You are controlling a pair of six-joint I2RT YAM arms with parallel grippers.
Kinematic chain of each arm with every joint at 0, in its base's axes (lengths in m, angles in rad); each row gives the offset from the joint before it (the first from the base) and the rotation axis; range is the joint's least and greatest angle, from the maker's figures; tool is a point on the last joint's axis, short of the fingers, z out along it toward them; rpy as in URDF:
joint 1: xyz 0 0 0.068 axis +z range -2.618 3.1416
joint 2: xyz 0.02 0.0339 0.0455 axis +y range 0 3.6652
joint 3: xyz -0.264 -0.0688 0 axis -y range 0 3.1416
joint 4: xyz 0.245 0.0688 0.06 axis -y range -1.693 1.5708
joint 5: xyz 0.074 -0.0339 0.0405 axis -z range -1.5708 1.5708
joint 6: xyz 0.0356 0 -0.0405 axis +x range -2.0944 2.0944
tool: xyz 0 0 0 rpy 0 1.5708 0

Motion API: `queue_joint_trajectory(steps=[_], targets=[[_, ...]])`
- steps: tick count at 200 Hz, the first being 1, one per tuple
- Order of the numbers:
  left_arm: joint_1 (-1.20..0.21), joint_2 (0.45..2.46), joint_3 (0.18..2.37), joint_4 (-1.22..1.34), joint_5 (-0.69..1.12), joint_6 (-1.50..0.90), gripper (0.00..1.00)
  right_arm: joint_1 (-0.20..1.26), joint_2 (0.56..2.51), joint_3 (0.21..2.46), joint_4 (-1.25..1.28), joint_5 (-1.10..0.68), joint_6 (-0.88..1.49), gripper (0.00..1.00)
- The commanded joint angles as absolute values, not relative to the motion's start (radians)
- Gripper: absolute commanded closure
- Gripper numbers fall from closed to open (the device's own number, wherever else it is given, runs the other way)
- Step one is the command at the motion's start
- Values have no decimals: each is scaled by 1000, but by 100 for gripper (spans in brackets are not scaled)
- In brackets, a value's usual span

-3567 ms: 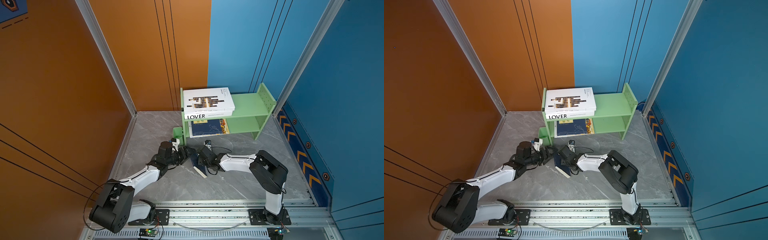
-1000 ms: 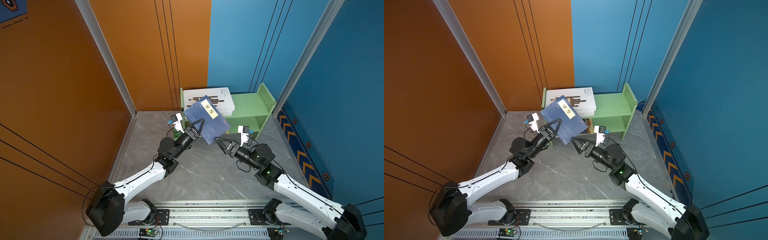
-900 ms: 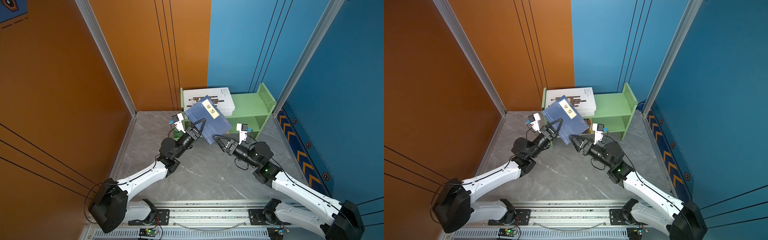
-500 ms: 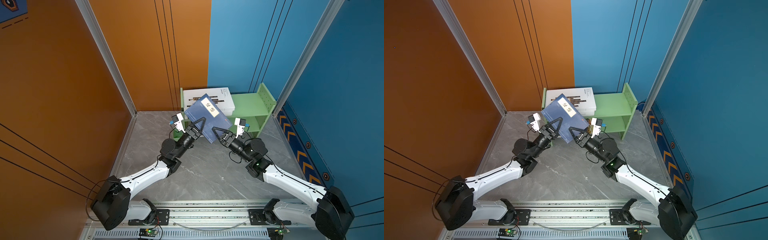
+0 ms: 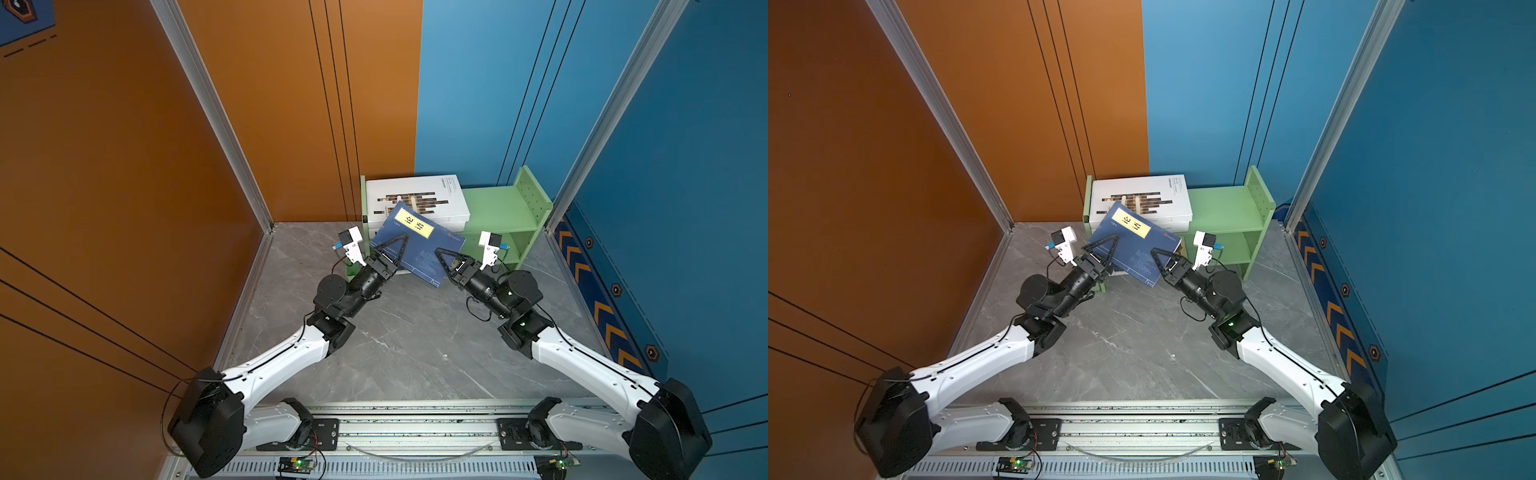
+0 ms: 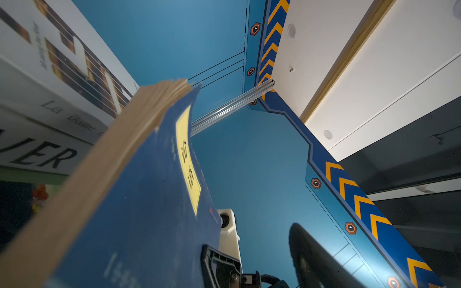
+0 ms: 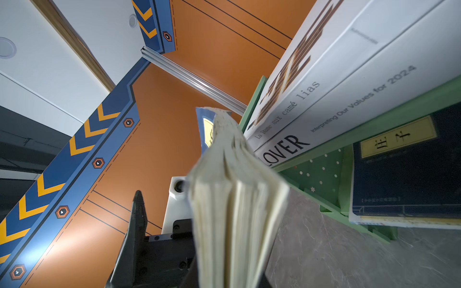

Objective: Stacking books/files
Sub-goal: Place the book at the bookshelf.

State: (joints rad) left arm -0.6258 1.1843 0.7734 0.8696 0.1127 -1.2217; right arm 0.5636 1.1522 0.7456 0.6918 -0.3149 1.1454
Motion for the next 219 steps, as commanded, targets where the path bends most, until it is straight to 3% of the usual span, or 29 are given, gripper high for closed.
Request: queue_joint_trajectory(steps=[1, 53, 86, 144, 168, 205, 219], targets=[[-584, 1081, 819, 616, 149, -1139, 5, 512, 1092, 778, 620, -403, 1140, 84], [-487, 967, 920, 54, 287, -978, 1, 390, 1021, 728, 608, -538, 1234, 89], [-418, 979, 877, 102, 470, -1020, 1, 335, 992, 733, 532, -653, 1233, 89], [-431, 1067, 905, 210, 640, -1033, 6, 303, 952, 763, 440, -796, 1164, 89], [-463, 1104, 917, 235, 671, -1030, 13, 301, 948, 776, 442, -822, 1155, 89], [-508, 1152, 940, 281, 705, -1025, 35, 301, 967, 783, 462, -830, 1150, 88], [-509, 1161, 940, 298, 710, -1029, 49, 303, 980, 781, 495, -834, 1161, 88]])
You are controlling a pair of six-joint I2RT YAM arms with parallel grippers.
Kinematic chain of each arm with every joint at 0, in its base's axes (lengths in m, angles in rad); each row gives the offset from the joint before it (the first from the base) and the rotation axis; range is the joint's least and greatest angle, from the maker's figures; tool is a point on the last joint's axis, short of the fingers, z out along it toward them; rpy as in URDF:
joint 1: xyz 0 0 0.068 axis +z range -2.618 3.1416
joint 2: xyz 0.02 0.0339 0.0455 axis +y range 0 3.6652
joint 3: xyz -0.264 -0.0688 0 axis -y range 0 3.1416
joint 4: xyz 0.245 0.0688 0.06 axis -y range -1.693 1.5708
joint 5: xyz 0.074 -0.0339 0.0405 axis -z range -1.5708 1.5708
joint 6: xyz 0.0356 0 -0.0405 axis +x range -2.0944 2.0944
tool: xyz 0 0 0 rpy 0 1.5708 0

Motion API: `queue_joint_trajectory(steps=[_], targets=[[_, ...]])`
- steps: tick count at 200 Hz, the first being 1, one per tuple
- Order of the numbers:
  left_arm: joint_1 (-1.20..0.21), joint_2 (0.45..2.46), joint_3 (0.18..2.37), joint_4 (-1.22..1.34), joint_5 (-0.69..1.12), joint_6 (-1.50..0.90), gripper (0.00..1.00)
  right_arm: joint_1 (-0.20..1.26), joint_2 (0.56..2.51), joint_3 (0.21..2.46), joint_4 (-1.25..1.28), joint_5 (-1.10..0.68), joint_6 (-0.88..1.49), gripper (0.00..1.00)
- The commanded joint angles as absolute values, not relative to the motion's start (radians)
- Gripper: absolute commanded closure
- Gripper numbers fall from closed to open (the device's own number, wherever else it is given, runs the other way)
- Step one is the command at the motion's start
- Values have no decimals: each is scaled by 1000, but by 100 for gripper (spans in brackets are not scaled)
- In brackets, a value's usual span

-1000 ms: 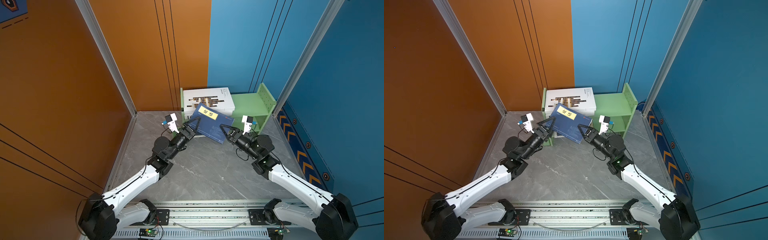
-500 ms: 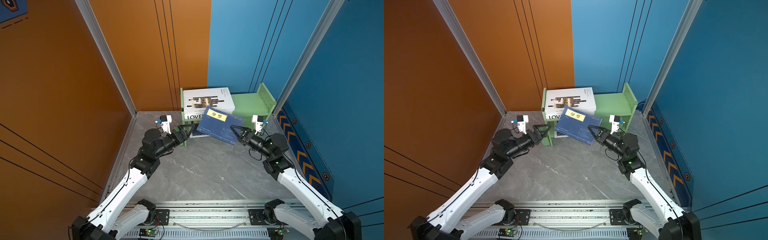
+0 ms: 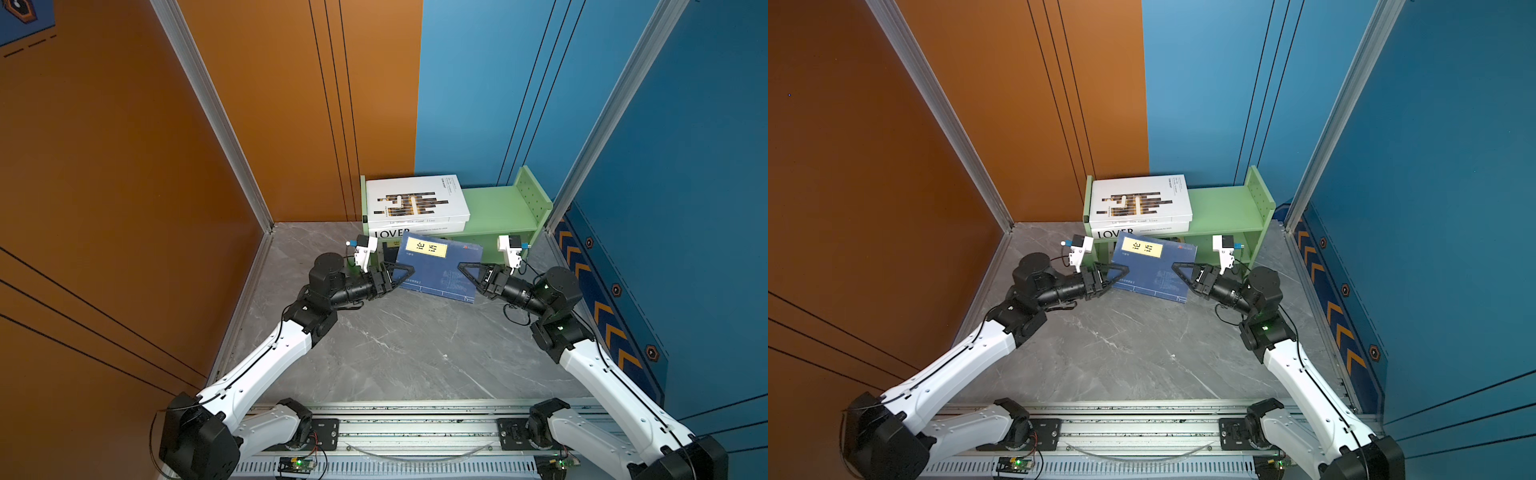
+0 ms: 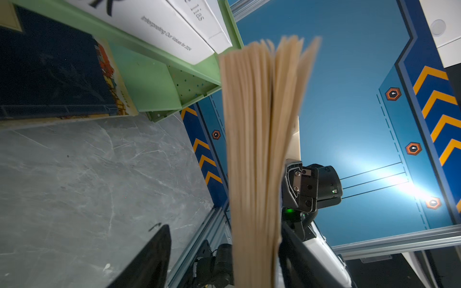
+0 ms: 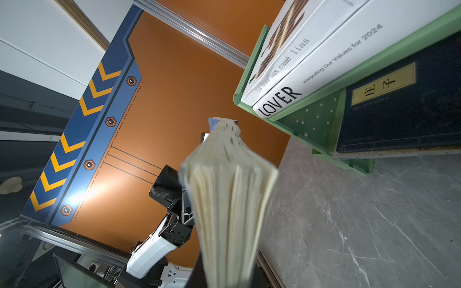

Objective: Stacking books/files
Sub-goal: Place the book at the bookshelf.

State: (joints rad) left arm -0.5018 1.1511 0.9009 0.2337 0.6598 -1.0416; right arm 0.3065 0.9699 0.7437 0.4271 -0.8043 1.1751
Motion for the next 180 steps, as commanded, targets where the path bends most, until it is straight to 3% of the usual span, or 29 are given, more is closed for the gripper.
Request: queue_joint_trajectory(steps=[1, 29, 48, 86, 111, 180], targets=[[-509, 1161, 940, 300, 710, -1030, 50, 304, 980, 781, 495, -834, 1162, 87], [-510, 1161, 919, 321, 698, -1040, 84, 303, 996, 778, 467, -819, 1140, 86], [-513, 1155, 874, 363, 662, -1062, 100, 301, 1005, 755, 465, -779, 1138, 83], [-517, 1141, 713, 520, 576, -1126, 100, 302, 1029, 688, 428, -738, 1122, 65], [-532, 1148, 632, 604, 548, -1169, 100, 301, 1038, 627, 379, -706, 1107, 58], [-527, 1152, 567, 625, 357, -1129, 100, 302, 1095, 517, 407, -664, 1129, 51]])
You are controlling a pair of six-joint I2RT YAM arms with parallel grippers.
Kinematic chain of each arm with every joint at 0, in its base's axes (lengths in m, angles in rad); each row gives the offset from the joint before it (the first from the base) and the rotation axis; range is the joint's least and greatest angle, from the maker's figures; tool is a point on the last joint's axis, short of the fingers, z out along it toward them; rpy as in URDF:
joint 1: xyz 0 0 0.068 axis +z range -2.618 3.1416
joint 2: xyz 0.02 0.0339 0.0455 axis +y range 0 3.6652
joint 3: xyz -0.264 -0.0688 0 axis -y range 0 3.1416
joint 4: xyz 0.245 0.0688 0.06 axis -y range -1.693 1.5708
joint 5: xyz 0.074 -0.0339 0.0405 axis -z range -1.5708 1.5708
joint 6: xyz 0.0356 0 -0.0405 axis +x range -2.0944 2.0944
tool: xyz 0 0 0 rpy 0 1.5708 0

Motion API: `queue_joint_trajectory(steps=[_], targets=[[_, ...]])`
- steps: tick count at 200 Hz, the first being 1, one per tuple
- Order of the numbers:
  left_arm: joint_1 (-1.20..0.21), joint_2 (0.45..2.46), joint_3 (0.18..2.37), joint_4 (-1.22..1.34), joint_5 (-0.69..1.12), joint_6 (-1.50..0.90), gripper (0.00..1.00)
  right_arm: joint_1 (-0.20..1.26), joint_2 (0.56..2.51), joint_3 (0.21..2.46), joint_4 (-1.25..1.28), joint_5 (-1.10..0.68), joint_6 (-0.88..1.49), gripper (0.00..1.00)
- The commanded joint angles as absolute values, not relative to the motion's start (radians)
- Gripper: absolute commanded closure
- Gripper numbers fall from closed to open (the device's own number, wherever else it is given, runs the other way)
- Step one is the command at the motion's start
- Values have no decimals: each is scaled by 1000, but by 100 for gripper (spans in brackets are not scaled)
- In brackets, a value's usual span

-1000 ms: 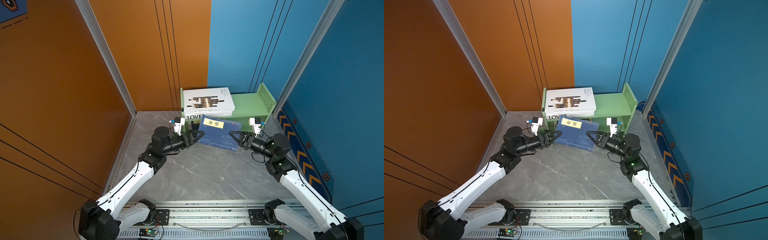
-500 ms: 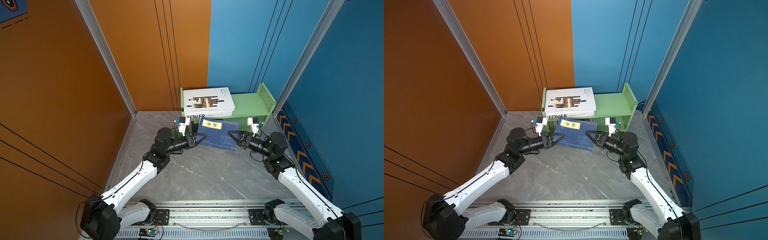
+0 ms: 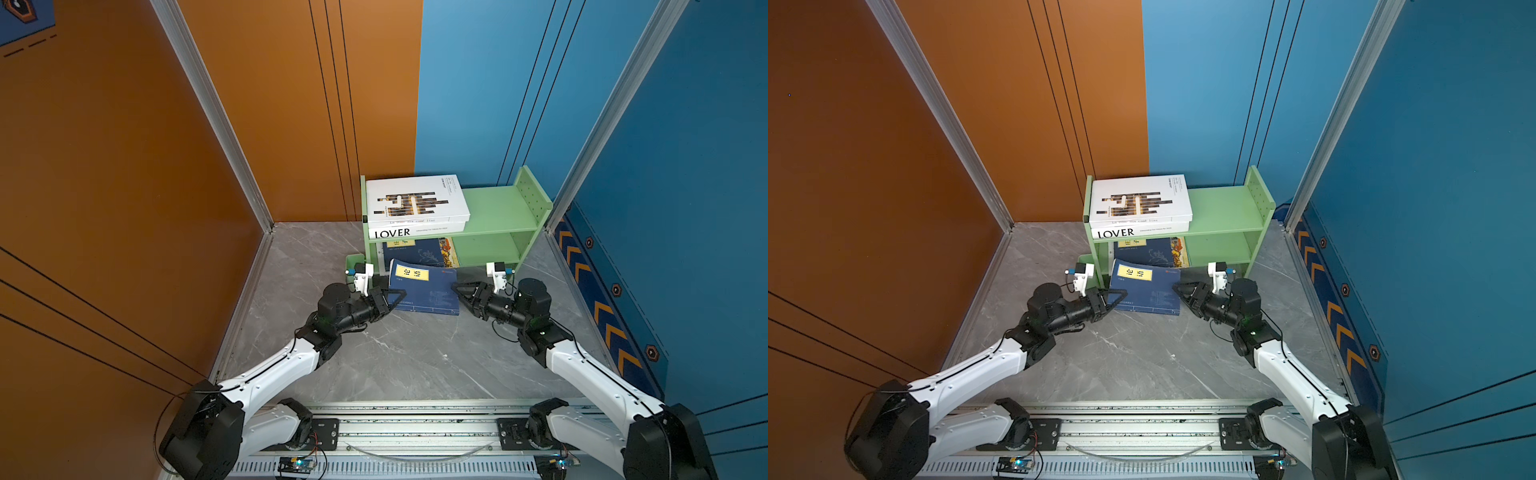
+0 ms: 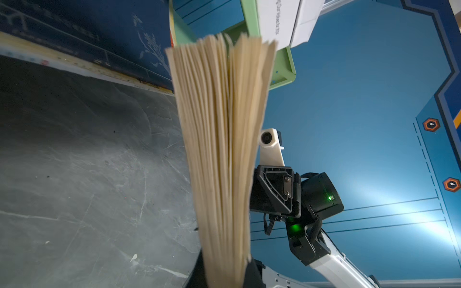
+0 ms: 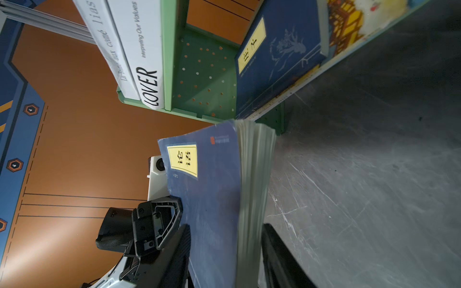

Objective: Stacking books/files
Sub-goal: Place the book at the bookshelf.

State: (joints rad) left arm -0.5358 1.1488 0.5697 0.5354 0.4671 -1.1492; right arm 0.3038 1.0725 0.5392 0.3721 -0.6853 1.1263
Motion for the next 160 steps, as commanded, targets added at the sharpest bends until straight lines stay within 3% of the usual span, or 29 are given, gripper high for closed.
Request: queue_joint_trajectory(steps=[1, 77, 104, 160], targets=[[-527, 1154, 566, 627, 354, -1129, 100, 303, 1096, 515, 412, -664, 1130, 51], [-484, 1417, 557, 1080, 399, -1286, 100, 346, 1259, 509, 717, -680, 1269, 54], [-480, 1530, 572, 1248, 415, -1350, 100, 355, 1296, 532, 758, -672, 1292, 59], [-480, 1618, 609, 1331, 432, -1400, 100, 329, 1380, 573, 794, -646, 1298, 58]])
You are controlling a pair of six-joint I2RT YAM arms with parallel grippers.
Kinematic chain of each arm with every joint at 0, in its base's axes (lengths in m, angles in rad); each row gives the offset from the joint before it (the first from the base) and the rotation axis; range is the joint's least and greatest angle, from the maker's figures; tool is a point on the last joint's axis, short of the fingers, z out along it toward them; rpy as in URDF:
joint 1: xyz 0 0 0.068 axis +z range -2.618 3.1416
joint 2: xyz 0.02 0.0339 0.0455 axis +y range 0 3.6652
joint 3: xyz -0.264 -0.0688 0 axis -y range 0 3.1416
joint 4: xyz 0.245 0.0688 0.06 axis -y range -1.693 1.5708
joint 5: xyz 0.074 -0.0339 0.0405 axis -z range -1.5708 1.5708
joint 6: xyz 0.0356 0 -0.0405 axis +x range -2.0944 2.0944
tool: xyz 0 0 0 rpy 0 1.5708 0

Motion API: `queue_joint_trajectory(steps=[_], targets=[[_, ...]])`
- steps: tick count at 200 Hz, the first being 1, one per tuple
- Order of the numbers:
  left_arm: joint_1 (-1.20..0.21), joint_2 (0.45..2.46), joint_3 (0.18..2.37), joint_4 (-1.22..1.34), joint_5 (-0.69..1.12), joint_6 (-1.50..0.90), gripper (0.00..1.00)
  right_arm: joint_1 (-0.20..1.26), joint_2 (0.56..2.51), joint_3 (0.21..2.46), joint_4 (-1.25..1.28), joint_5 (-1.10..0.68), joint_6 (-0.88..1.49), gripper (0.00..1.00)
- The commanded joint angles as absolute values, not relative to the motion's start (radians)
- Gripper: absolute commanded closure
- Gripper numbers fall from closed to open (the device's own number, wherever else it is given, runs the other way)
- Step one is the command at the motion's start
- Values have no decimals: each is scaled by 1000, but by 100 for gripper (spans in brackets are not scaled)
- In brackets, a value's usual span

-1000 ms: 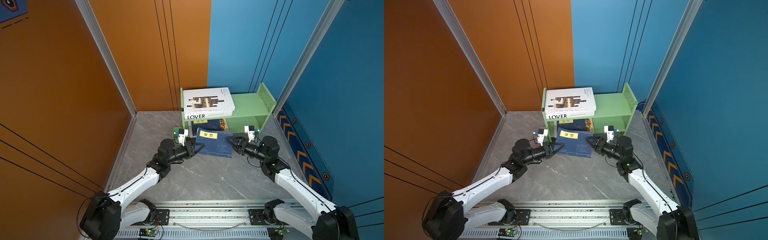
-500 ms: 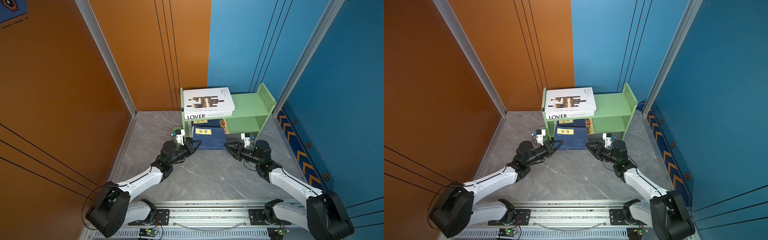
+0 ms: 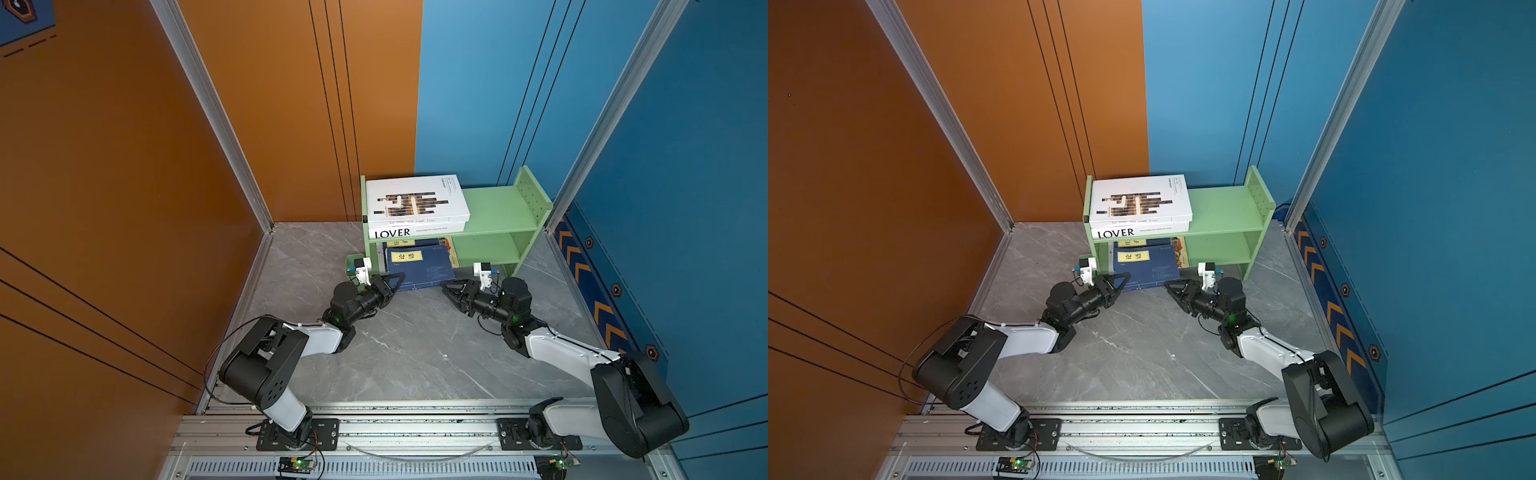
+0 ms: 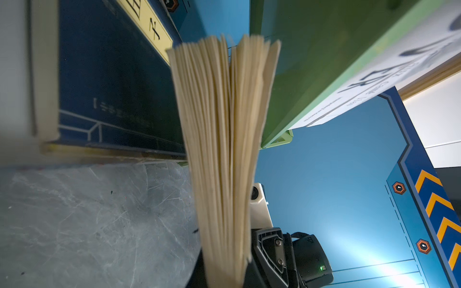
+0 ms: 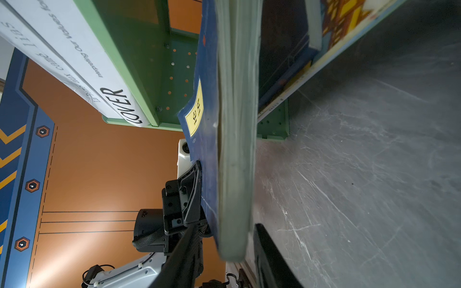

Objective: Stacking books/files
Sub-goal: Place the book at the bookshelf.

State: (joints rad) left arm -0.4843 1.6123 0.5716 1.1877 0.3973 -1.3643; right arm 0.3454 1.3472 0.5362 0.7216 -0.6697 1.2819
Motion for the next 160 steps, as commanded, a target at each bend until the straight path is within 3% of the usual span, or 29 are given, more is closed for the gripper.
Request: queue_joint_trajectory(steps=[1, 71, 160], targets=[[-481, 1619, 609, 1332, 432, -1401, 100, 328, 1382, 574, 797, -645, 1299, 57], [-472, 1644, 621, 1332, 465, -1428, 100, 305, 1444, 623, 868, -650, 1336, 62], [-463, 1599, 629, 1231, 481, -1396, 100, 294, 1414, 635, 768, -632, 1284, 88]])
